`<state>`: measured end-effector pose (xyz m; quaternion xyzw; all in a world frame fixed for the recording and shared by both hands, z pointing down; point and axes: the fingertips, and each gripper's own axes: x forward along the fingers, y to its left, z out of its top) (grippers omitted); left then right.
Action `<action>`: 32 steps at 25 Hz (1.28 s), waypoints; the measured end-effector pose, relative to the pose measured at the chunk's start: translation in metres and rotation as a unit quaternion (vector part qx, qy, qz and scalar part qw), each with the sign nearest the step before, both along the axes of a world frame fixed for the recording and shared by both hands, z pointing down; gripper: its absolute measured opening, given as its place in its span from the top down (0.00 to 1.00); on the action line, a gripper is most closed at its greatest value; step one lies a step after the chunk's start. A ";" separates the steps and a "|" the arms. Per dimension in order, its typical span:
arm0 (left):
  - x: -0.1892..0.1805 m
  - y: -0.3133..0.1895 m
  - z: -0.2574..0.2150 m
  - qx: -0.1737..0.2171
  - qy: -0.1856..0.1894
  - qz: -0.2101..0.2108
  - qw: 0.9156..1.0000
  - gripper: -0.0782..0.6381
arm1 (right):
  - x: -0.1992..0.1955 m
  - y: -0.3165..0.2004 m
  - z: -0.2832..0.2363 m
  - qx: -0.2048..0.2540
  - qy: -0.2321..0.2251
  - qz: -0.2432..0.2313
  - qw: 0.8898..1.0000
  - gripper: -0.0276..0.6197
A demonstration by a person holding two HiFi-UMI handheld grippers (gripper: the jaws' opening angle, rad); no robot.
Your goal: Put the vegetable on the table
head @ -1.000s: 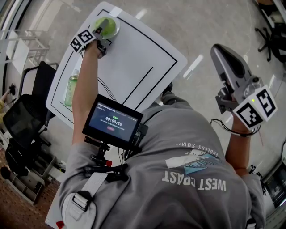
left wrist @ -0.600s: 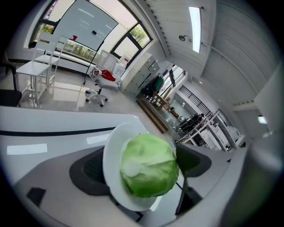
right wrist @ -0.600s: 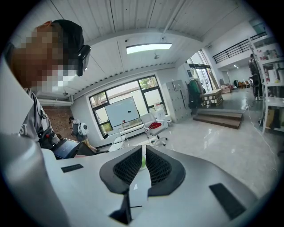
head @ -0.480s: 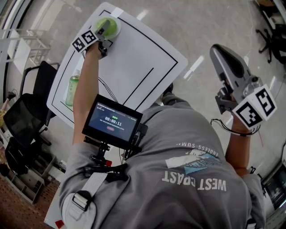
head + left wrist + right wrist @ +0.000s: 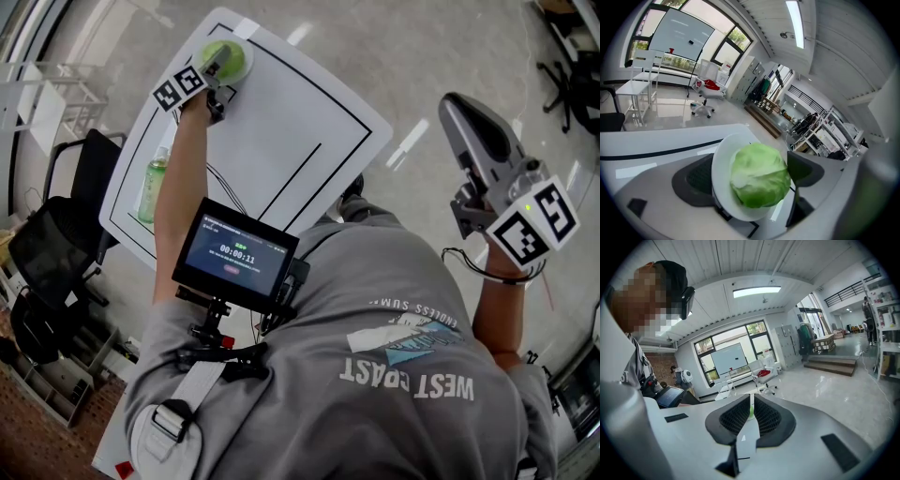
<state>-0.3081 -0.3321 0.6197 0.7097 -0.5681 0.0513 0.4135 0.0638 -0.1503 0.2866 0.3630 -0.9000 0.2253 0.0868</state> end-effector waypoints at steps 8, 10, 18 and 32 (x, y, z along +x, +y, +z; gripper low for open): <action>-0.006 0.001 0.001 -0.005 -0.036 0.005 0.999 0.23 | -0.001 -0.001 0.001 0.001 -0.003 -0.003 1.000 0.94; -0.007 0.002 0.002 -0.006 -0.041 0.006 0.999 0.23 | -0.001 0.000 0.002 0.000 -0.003 -0.003 1.000 0.94; -0.009 0.003 0.000 -0.003 -0.082 0.020 0.996 0.23 | -0.001 -0.001 0.007 -0.004 -0.003 -0.005 1.000 0.94; -0.011 0.009 -0.007 0.010 -0.172 0.060 0.983 0.24 | -0.002 -0.004 0.016 -0.012 -0.007 -0.013 1.000 0.94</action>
